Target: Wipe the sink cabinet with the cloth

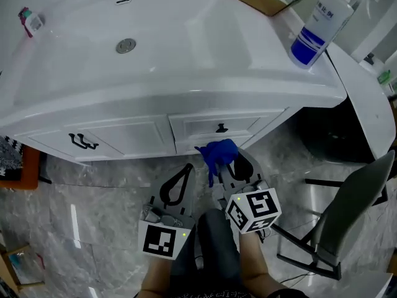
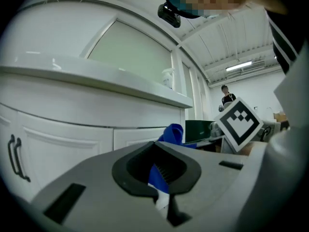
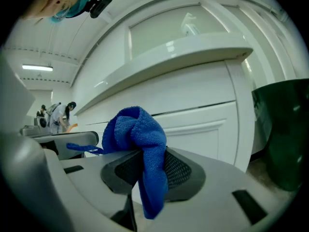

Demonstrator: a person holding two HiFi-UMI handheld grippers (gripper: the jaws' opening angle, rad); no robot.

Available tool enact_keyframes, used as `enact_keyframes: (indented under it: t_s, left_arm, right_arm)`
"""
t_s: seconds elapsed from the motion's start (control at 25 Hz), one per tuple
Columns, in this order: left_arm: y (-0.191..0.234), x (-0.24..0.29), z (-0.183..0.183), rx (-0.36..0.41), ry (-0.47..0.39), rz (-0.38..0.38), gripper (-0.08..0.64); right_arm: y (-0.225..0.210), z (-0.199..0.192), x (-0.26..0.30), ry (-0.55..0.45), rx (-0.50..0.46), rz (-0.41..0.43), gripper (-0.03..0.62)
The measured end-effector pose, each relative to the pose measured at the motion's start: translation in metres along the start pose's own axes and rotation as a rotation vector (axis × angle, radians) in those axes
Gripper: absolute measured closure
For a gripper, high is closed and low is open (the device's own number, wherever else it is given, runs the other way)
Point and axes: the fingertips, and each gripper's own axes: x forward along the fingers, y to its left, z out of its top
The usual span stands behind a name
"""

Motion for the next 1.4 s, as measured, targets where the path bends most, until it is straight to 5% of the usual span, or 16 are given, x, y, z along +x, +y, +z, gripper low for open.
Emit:
enact_keyframes:
  t_s: [0.16,0.36,0.68,0.96,1.4]
  left_arm:
    - [0.01,0.015,-0.046,0.018,-0.002,-0.014,0.557]
    - [0.024,0.028,-0.09,0.072,0.007,-0.006,0.557]
    - [0.038,0.033,-0.113,0.081,-0.004,0.065,0.557]
    - [0.048,0.028,-0.129,0.089,0.021,0.102,0.557]
    - [0.047,0.024,-0.146,0.053,0.016,0.07,0.557]
  right_arm:
    - [0.002,-0.014,0.036,-0.072,-0.052,0.061,0.476]
    - [0.008,-0.008,0.043,-0.304,-0.147,0.094,0.476]
    - [0.015,0.037,0.035,-0.508,-0.178,0.09,0.476]
    - [0.061,0.046,0.05,-0.535,-0.213,0.183,0.476]
    - [0.068,0.048,0.065,-0.571,-0.274,0.131,0.477]
